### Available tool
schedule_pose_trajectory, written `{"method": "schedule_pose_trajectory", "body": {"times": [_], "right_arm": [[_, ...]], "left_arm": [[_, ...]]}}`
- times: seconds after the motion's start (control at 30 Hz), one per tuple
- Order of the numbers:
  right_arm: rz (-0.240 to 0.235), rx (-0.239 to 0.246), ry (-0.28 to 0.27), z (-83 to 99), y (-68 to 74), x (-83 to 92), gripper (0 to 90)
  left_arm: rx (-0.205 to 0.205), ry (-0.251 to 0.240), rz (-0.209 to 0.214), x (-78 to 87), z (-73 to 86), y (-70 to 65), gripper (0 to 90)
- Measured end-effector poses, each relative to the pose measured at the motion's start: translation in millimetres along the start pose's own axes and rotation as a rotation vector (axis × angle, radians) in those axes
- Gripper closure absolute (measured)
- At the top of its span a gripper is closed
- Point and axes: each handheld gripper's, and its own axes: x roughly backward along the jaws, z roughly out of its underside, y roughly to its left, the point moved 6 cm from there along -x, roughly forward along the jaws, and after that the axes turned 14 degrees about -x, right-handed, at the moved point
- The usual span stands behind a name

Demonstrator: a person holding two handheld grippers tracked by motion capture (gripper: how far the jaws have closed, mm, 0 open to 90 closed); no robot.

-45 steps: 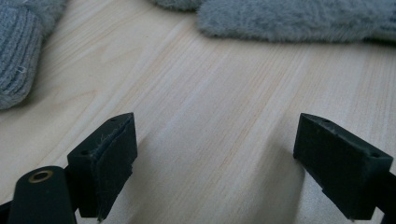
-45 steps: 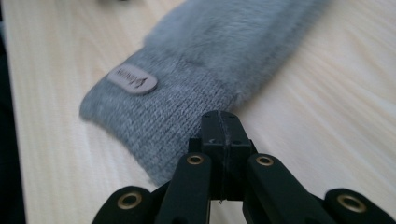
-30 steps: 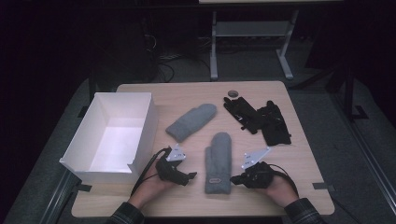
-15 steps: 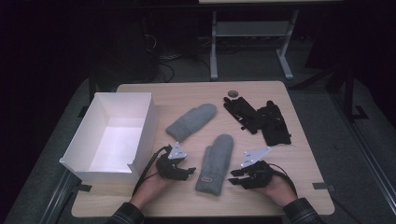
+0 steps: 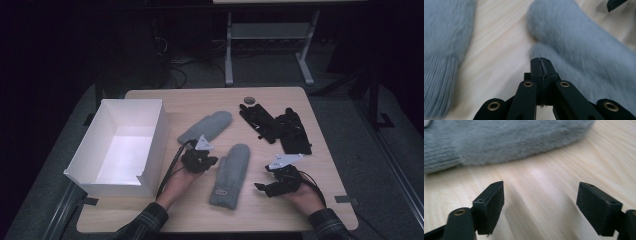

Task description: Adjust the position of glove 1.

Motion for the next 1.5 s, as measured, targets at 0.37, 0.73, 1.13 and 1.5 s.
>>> {"method": "schedule_pose_trajectory", "body": {"times": [0.37, 0.73, 1.13, 1.5], "right_arm": [[0.064, -0.069, -0.031, 3.8, -25.0, 5.5, 16.1], [0.078, -0.077, -0.027, 7.5, -32.7, 5.3, 14.4], [0.069, -0.06, -0.035, 11.3, -33.2, 7.3, 13.2], [0.063, -0.056, -0.06, 12.2, -33.4, 5.9, 11.3]], "left_arm": [[-0.039, 0.001, 0.038, -33.4, -27.2, -3.7, 89.0], [-0.085, -0.017, 0.104, -53.9, -46.9, -25.6, 88.9], [-0.091, -0.018, 0.067, -43.1, -48.5, -14.9, 82.2], [-0.013, 0.004, -0.004, -14.4, -29.6, 37.9, 46.4]]}}
